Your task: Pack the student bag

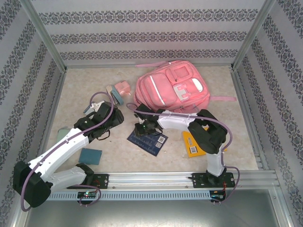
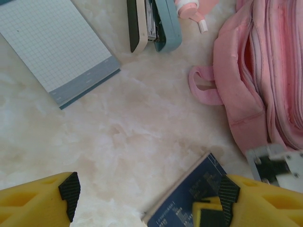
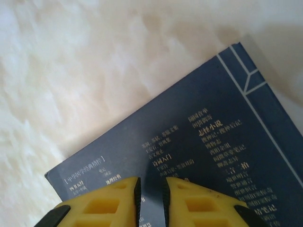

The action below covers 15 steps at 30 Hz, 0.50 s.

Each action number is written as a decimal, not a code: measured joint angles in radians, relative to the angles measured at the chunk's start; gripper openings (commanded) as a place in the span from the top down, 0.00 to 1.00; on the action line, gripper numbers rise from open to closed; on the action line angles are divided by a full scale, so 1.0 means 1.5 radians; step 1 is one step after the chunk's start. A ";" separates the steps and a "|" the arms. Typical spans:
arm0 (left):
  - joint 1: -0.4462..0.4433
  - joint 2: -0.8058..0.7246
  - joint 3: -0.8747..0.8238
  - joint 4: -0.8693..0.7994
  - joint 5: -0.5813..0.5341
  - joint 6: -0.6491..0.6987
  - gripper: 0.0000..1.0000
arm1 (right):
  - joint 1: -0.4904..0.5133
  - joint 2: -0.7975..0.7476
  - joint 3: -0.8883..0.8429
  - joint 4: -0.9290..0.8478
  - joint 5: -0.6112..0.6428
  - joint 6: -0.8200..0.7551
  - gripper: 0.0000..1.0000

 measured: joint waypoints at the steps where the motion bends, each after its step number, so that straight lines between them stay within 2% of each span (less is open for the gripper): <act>1: 0.001 -0.005 -0.002 -0.002 -0.002 0.000 0.21 | 0.000 0.016 0.024 -0.003 0.001 0.000 0.78; 8: 0.001 -0.010 -0.049 -0.001 0.029 -0.012 0.27 | -0.009 0.068 0.136 -0.023 0.003 -0.007 0.71; 11: 0.001 0.001 -0.079 0.002 0.065 -0.041 0.31 | -0.020 0.052 0.136 -0.029 0.009 -0.014 0.68; 15: 0.001 0.040 -0.122 0.039 0.135 -0.085 0.37 | -0.051 -0.001 0.082 -0.037 0.021 -0.032 0.63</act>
